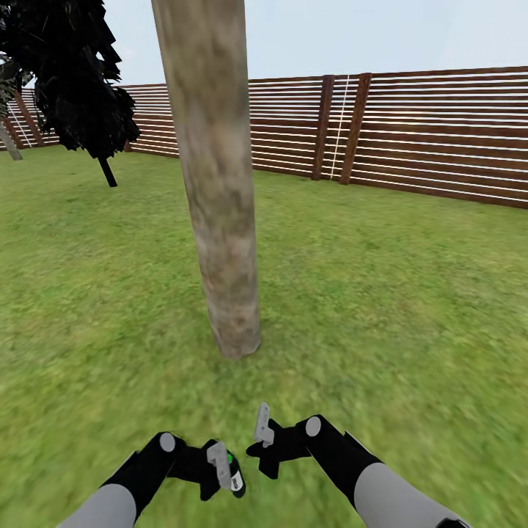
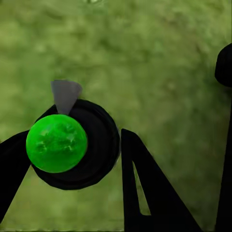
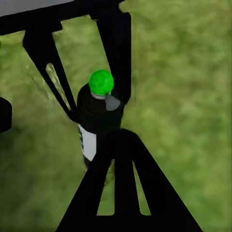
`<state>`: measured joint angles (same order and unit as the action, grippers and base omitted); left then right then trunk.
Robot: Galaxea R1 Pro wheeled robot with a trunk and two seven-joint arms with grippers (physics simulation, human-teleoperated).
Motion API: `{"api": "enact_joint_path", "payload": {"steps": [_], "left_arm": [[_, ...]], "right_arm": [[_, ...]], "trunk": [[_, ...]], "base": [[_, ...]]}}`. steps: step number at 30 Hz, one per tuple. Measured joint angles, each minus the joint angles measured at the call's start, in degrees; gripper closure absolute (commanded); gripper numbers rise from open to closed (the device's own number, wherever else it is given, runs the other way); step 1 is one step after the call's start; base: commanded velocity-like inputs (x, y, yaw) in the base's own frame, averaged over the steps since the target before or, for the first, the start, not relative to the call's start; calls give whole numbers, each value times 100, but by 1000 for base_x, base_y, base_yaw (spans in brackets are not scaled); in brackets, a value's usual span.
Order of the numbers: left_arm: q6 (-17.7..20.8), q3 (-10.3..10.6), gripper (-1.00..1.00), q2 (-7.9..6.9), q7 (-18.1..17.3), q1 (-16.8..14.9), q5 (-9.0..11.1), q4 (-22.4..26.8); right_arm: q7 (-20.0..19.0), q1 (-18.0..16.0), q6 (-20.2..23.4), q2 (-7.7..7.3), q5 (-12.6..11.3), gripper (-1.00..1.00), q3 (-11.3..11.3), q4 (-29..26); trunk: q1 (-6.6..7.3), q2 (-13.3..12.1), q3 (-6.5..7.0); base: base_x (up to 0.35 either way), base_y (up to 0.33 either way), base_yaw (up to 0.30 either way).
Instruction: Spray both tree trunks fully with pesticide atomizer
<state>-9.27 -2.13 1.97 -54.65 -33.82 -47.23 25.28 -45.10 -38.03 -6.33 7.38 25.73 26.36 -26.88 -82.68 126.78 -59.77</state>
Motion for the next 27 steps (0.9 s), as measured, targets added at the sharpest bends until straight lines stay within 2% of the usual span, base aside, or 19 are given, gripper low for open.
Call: {"api": "enact_joint_path", "payload": {"steps": [9, 10, 14, 16, 17, 19, 20, 21, 22, 24, 25, 26, 27], "left_arm": [[17, 26, 100, -1056, 9, 60, -52, -7], [14, 28, 100, -1184, 9, 67, -62, -26], [32, 4, 100, -1714, 47, 92, -62, -68], [56, -63, 100, -1866, 133, 95, 24, -65], [66, -203, 100, -1904, 314, 96, 113, -64], [87, -626, 100, -1903, 800, 97, 233, -69], [93, -826, 100, -1896, 1039, 98, 258, -74], [99, -1113, 100, -1870, 1366, 99, 299, -112], [102, -1393, 100, -1811, 1666, 100, 364, -200], [104, -1859, 100, -1662, 2353, 101, 494, -428], [107, -2063, 100, -1595, 2814, 101, 535, -548], [102, -2361, 100, -1498, 3553, 101, 573, -728], [94, -2527, 100, -1420, 4010, 101, 588, -838]], "right_arm": [[0, 0, 0, -17, 3, 100, 1, 6], [0, 0, 0, -23, 3, -100, 1, 7], [3, 0, -2, -75, 12, -100, 0, 35], [13, 0, -2, -156, 3, -100, -13, 41], [54, 0, -2, -252, 2, -100, -20, 48], [302, 3, -3, -493, -20, -100, -44, 68], [503, 7, -9, -627, -35, -100, -50, 121], [911, 11, -17, -772, -131, -100, -73, 335], [1442, 15, -22, -856, -368, -100, -144, 661], [2578, 16, -40, -914, -938, -100, -343, 1290], [3136, 17, -57, -924, -1183, -100, -401, 1530], [3903, 17, -118, -932, -1493, -100, -450, 1800], [4321, 20, -192, -935, -1659, -100, -471, 1930]], "trunk": [[0, 0, 0], [0, 0, 0], [0, 0, 0], [0, 0, 0], [0, 0, 0], [0, 0, 0], [0, 0, 0], [0, 0, 0], [0, 0, 0], [0, 0, 0], [0, 0, -1], [0, 0, -1], [0, 0, -1]], "base": [[0, 0, 0], [0, 0, 0], [0, 0, 0], [0, 0, 0], [0, 0, 0], [0, 0, 0], [0, 0, 0], [0, 0, 0], [0, 0, 0], [0, 0, 0], [0, 0, 0], [0, 0, 0], [0, 0, 0]]}}
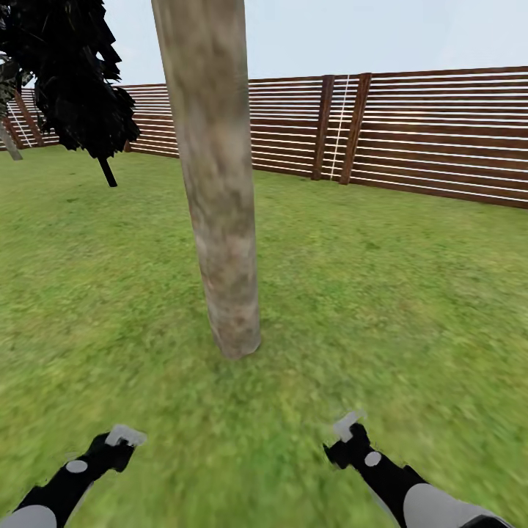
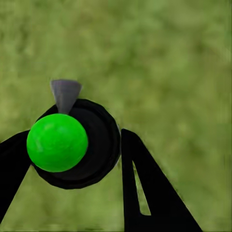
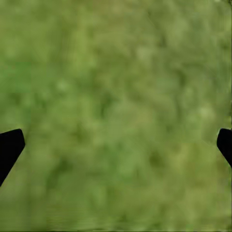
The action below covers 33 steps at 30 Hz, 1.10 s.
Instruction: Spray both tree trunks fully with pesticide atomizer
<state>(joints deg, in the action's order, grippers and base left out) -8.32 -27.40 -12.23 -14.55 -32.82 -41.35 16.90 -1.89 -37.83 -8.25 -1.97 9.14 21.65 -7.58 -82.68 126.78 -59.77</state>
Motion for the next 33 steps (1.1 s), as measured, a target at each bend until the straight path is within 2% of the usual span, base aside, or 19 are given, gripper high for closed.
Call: {"api": "enact_joint_path", "payload": {"steps": [1, 2, 3, 4, 5, 6, 7, 10, 12, 14, 16, 18, 23, 33], "left_arm": [[-2, -205, 100, 157, 591, 1, 22, -139], [0, -315, 100, 266, 896, 0, 48, -200], [49, -455, 100, 463, 1287, 0, 143, -263], [178, -518, 100, 562, 1433, -4, 232, -279], [479, -555, 100, 609, 1503, -8, 370, -266], [694, -568, 100, 622, 1521, -10, 469, -258], [1075, -546, 100, 634, 1528, -10, 600, -250], [1429, -502, 100, 671, 1537, -11, 684, -270], [1540, -502, 100, 726, 1541, -33, 695, -247], [1839, -505, 100, 739, 1540, -74, 690, -235], [2230, -506, 100, 753, 1539, -117, 692, -215], [2448, -494, 100, 815, 1538, -314, 695, -132], [2987, -497, 100, 879, 1530, -725, 682, 27], [3011, -551, 100, 876, 1524, -763, 706, 132]], "right_arm": [[475, 16, -208, 1, -159, -100, -62, 114], [766, 47, -365, 0, -226, -100, -69, 162], [1319, 211, -713, -4, -303, -100, -87, 214], [1670, 367, -960, -5, -332, -100, -94, 230], [1994, 532, -1233, -12, -348, -100, -102, 237], [2163, 636, -1397, -25, -353, -100, -102, 243], [2341, 853, -1664, -86, -375, -100, -120, 294], [2453, 1123, -2005, -85, -373, -100, -100, 316], [2468, 1155, -2058, -72, -380, -100, -233, 298], [2469, 1163, -2071, -69, -379, -100, -676, 291], [2460, 1166, -2076, -70, -374, -100, -1220, 288], [2459, 1167, -2080, -74, -373, -100, -1419, 293], [2459, 1167, -2082, -68, -373, -100, -1476, 288], [2459, 1169, -2078, -67, -373, -100, -1498, 315]], "trunk": [[0, 0, 0], [0, 0, 0], [0, 0, -1], [0, 0, -1], [0, 0, -1], [0, 0, 0], [0, 0, -1], [0, 0, 0], [2, 0, 0], [2, 0, 0], [3, 0, 0], [3, 0, 2], [3, 0, 1], [4, 0, 1]], "base": [[0, 0, 0], [0, 0, 0], [0, 0, 0], [0, 0, 0], [0, 0, 0], [0, 0, 0], [0, 0, 0], [20, 0, 0], [165, -37, 0], [215, -116, 0], [236, -152, 0], [241, -163, 0], [249, -182, -15], [317, -25, -272]]}}
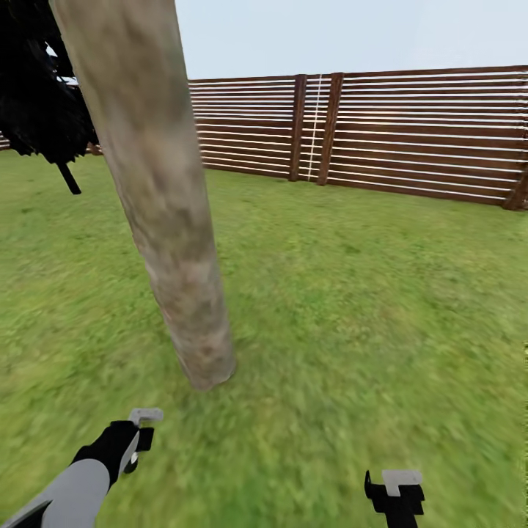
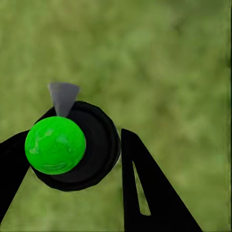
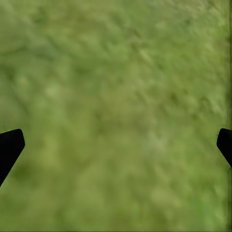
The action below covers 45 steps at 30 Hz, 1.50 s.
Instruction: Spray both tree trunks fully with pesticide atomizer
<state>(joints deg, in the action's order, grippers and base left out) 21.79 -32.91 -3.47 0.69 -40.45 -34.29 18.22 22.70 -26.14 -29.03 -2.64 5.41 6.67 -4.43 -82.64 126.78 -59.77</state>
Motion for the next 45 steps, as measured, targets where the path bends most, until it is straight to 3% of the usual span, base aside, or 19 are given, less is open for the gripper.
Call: {"api": "enact_joint_path", "payload": {"steps": [3, 6, 9, 14, 18, 21, 24, 27, 28, 29, 30, 32, 34, 35, 37, 39, 41, 43, 45], "left_arm": [[-10, 46, 100, -5, -148, 18, 24, -2], [-54, 97, 100, -74, -904, 38, 42, -1], [-34, 115, 100, -68, -1264, 34, 18, 290], [31, 411, 100, 11, -1291, -36, 15, 378], [96, 514, 100, 108, -1293, -118, 40, 381], [896, 936, 100, 243, -1295, -528, 59, 383], [1262, 1107, 100, 475, -1289, -759, 45, 379], [1320, 1127, 100, 360, -1288, -796, -48, 384], [1337, 1129, 100, 131, -1289, -783, 18, 371], [1327, 1133, 100, -23, -1292, -774, -58, 362], [1337, 1123, 100, -53, -1294, -766, 30, 345], [1344, 1113, 100, 93, -1300, -761, 101, 315], [1345, 1109, 100, 508, -1299, -788, 119, 305], [1346, 1121, 100, 538, -1297, -804, 39, 331], [1426, 1126, 100, 505, -1300, -812, 25, 360], [1552, 1131, 100, 90, -1319, -812, -39, 458], [1570, 1136, 100, -69, -1356, -793, 4, 483], [1572, 1133, 100, -40, -1371, -785, 40, 511], [1579, 1175, 100, 175, -1395, -805, 90, 523]], "right_arm": [[0, -1, 4, 1, 0, -100, 1, 3], [-3, -2, 0, -5, 0, -100, -5, 7], [-8, -2, -1, -2, 0, -100, -8, 13], [-9, -2, -1, -8, 4, -100, -8, 33], [-9, -2, -1, -8, 8, -100, -8, 39], [-15, -2, -1, -5, 8, -100, -5, 42], [-17, 0, -2, -5, 8, -100, -7, 43], [-18, 4, -1, -7, 8, -100, -7, 42], [-18, 4, 0, -8, 7, -100, -9, 43], [-18, 5, 0, -9, 8, -100, -6, 42], [-16, 6, 1, -9, 8, -100, -8, 42], [-17, 7, -1, -10, 10, -100, -8, 44], [-17, 7, -2, -8, 11, -100, -10, 93], [-18, 7, -1, -8, 10, -100, -8, 110], [-18, 7, 0, -10, 9, -100, -8, 118], [-18, 7, 0, -15, 13, -100, -6, 121], [-18, 7, -1, -16, 9, -100, -7, 120], [-18, 7, -1, -17, 8, -100, -7, 121], [-17, 7, 0, -24, 7, -100, -9, 121]], "trunk": [[-3, 0, 0], [-3, 0, 0], [-3, 0, 0], [-7, 0, 0], [-4, 0, 1], [-3, 0, 1], [-3, 0, 1], [-3, 0, 0], [-4, 0, 0], [-3, 0, 0], [-4, 0, 0], [-4, 0, 0], [-3, 0, 0], [-3, 0, 0], [-3, 0, 0], [-3, 0, 0], [-5, 0, 0], [-7, 0, 0], [-5, 0, 0]], "base": [[58, 0, -162], [5, 0, -17], [0, 0, -1], [-200, 0, 0], [-52, 0, 0], [-2, 0, 0], [0, 0, 0], [0, 0, 0], [0, 0, 0], [0, 0, 0], [0, 0, 0], [0, 0, 0], [0, 0, 0], [0, 0, 0], [0, 0, 0], [-5, 0, 0], [-188, 23, 0], [-290, 20, 0], [-123, 5, 0]]}}
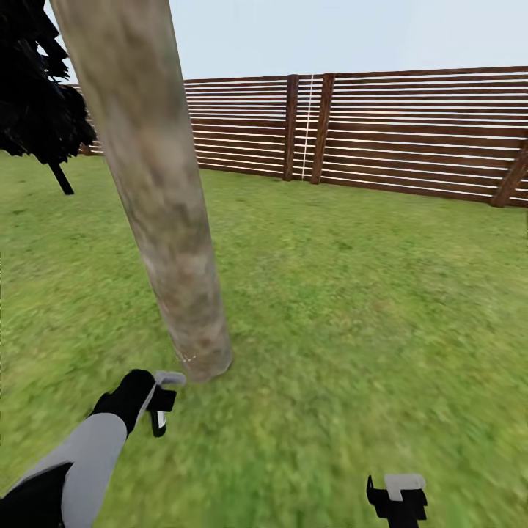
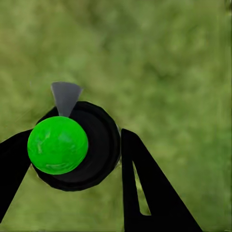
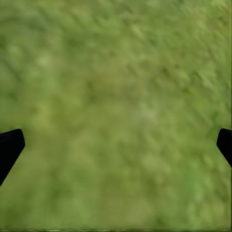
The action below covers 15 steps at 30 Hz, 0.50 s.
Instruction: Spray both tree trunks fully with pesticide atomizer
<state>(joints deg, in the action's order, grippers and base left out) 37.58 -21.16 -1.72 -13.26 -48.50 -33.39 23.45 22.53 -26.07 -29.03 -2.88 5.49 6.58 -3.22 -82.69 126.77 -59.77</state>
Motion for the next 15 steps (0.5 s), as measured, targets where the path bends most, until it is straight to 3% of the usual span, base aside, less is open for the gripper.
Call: {"api": "enact_joint_path", "payload": {"steps": [2, 3, 5, 7, 10, 12, 13, 15], "left_arm": [[3, 126, 100, 189, -2, -14, -17, 13], [29, 320, 100, 343, -12, -91, -8, 69], [159, 408, 100, 404, -32, -257, -40, 131], [237, 430, 100, 340, -185, -361, -49, 166], [308, 431, 100, -49, -512, -457, -111, 358], [372, 437, 100, -198, -698, -438, -59, 393], [396, 433, 100, -174, -767, -434, -41, 405], [417, 436, 100, 8, -797, -492, -22, 419]], "right_arm": [[0, 0, -1, -6, 0, -100, 1, 0], [0, 0, -2, -9, 0, -100, 0, 0], [0, 0, -1, -10, 0, -100, 1, 0], [0, -1, -1, -6, 1, -100, 1, 0], [0, 0, -1, -9, 1, -100, 2, 0], [0, 0, -2, -10, 5, -100, 4, 1], [0, 0, -2, -10, 6, -100, 2, 1], [0, -1, -2, -10, 6, -100, 6, 3]], "trunk": [[1, 0, 0], [2, 0, 1], [2, 0, 1], [2, 0, 1], [2, 0, 0], [2, 0, 0], [0, 0, 0], [-1, 0, 0]], "base": [[-41, 2, 0], [-8, 0, 0], [-4, 0, 0], [-1, 0, 0], [0, 0, 0], [-71, 0, 0], [-273, 11, 0], [-167, 4, 0]]}}
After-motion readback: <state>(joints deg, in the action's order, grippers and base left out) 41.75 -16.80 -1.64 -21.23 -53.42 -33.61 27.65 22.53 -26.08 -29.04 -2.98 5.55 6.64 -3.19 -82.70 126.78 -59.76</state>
